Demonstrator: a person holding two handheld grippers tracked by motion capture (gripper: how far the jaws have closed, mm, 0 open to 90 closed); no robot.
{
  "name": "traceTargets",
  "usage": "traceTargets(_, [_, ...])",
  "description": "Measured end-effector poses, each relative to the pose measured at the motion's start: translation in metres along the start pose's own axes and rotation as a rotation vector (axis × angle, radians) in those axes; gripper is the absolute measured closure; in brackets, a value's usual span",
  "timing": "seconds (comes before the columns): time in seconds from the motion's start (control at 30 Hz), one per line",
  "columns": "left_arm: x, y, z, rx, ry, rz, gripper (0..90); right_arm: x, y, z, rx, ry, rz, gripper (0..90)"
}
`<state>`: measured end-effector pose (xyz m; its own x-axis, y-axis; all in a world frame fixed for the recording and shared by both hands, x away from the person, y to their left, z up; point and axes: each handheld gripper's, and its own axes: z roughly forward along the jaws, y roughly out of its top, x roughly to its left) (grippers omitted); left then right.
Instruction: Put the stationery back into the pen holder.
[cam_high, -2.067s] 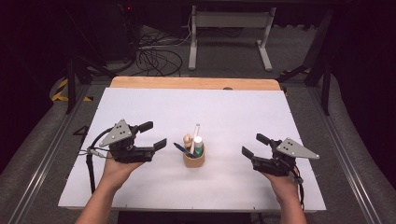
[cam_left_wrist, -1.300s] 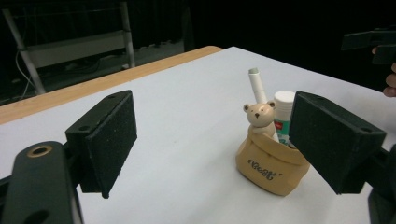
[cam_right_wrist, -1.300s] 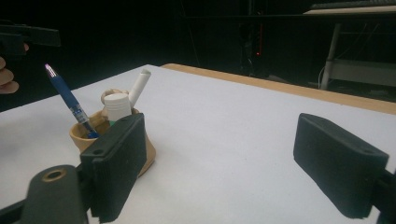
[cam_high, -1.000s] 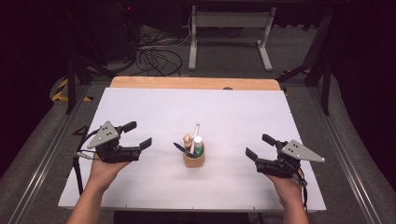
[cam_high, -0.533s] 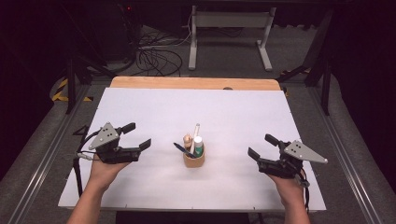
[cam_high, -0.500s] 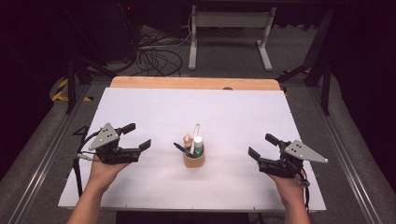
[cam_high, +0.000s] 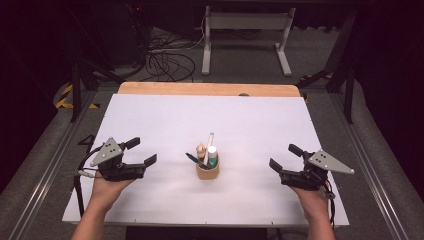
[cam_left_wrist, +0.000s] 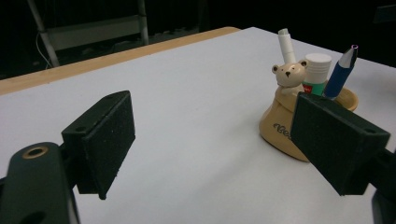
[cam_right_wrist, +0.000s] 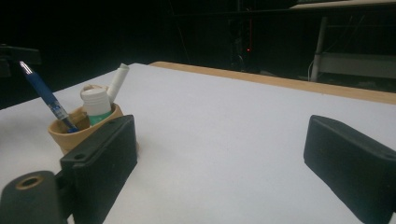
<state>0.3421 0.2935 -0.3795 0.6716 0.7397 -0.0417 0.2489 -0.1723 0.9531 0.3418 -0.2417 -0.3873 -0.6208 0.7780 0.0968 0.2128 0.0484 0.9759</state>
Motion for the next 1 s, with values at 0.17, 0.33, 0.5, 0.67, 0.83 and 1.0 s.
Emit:
traceTargets(0.17, [0.0025,-0.0025,0.0006,0.009,0.003,-0.005,14.8,-0.0046,-0.0047,0.0001,0.015,-0.004,0.011,9.6])
traceTargets(0.33, [0.0013,-0.0023,0.0010,0.008,0.001,0.006,14.7,-0.0052,-0.0059,0.0013,0.021,-0.001,0.012,9.0])
traceTargets(0.5, [0.0018,-0.0030,0.0017,0.011,0.001,0.002,14.7,-0.0055,-0.0065,0.0018,0.023,-0.003,0.007,8.9])
traceTargets(0.67, [0.0020,-0.0026,0.0030,0.016,0.016,0.010,14.7,-0.0061,-0.0071,0.0026,0.021,-0.011,0.007,8.1])
traceTargets(0.83, [0.0024,-0.0033,0.0037,0.022,0.013,0.012,14.7,-0.0057,-0.0072,0.0028,0.019,-0.016,0.006,7.8])
traceTargets(1.0, [0.0023,-0.0039,0.0049,0.022,0.012,0.012,14.4,-0.0058,-0.0072,0.0027,0.018,-0.017,0.006,7.8])
